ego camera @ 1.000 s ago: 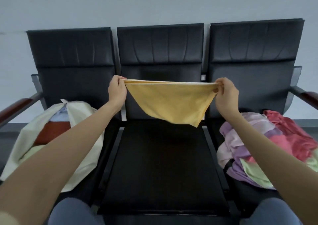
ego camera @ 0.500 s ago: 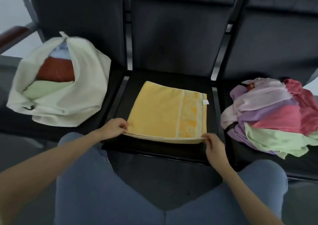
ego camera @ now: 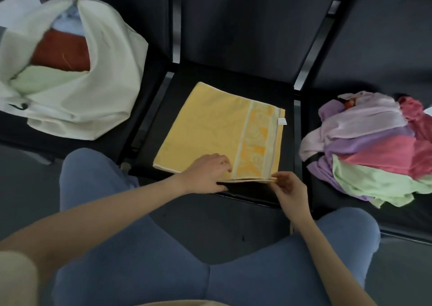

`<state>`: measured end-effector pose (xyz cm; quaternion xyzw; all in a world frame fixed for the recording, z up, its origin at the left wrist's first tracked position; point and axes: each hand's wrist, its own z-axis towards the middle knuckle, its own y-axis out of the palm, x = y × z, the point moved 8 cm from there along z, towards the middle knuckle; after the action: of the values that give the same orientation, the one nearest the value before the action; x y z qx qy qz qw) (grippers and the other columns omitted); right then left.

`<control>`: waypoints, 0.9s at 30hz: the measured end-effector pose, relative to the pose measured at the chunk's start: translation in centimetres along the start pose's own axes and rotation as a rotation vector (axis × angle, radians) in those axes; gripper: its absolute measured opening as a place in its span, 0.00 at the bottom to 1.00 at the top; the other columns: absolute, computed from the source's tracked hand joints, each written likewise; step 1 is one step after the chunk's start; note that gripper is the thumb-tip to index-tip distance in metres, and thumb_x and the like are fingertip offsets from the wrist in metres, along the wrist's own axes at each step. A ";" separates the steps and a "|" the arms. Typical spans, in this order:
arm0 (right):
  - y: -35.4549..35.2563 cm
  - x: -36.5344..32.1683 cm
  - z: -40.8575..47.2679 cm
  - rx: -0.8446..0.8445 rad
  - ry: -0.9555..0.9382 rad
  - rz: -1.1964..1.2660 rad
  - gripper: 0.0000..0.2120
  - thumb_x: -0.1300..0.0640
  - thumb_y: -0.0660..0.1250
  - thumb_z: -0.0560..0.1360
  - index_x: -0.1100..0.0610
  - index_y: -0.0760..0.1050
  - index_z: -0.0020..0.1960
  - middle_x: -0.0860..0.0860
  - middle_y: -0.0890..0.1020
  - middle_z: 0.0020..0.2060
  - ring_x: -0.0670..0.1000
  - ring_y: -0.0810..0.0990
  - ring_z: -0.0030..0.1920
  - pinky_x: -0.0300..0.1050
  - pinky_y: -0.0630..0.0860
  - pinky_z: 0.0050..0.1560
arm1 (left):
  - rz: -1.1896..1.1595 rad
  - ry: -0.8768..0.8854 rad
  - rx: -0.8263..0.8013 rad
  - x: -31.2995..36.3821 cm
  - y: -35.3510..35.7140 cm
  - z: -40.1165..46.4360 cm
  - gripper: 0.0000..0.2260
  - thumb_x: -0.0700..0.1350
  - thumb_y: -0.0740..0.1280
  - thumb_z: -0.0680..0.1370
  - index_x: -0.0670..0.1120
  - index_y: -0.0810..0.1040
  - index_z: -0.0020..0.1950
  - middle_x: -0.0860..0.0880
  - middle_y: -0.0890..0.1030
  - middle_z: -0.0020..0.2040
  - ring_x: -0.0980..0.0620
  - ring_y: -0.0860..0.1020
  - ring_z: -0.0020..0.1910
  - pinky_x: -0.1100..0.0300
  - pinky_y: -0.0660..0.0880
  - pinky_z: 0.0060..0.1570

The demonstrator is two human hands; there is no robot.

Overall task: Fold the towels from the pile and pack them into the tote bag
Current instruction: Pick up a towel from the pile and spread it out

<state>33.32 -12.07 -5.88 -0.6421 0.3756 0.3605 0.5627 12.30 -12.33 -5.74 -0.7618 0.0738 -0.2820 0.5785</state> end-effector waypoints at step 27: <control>-0.5 2.7 20.2 0.250 0.462 0.112 0.06 0.60 0.70 0.73 0.61 0.74 0.44 0.52 0.79 0.41 0.49 0.79 0.43 0.39 0.77 0.40 | -0.727 -0.348 0.015 2.0 -0.4 4.3 0.12 0.39 0.69 0.71 0.44 0.67 0.32 0.51 0.66 0.29 0.54 0.65 0.28 0.60 0.59 0.30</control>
<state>34.15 7.85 -10.23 -0.6111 0.5707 0.1856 0.5161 16.13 -9.43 -5.43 -0.7704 -0.3014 -0.3357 0.4506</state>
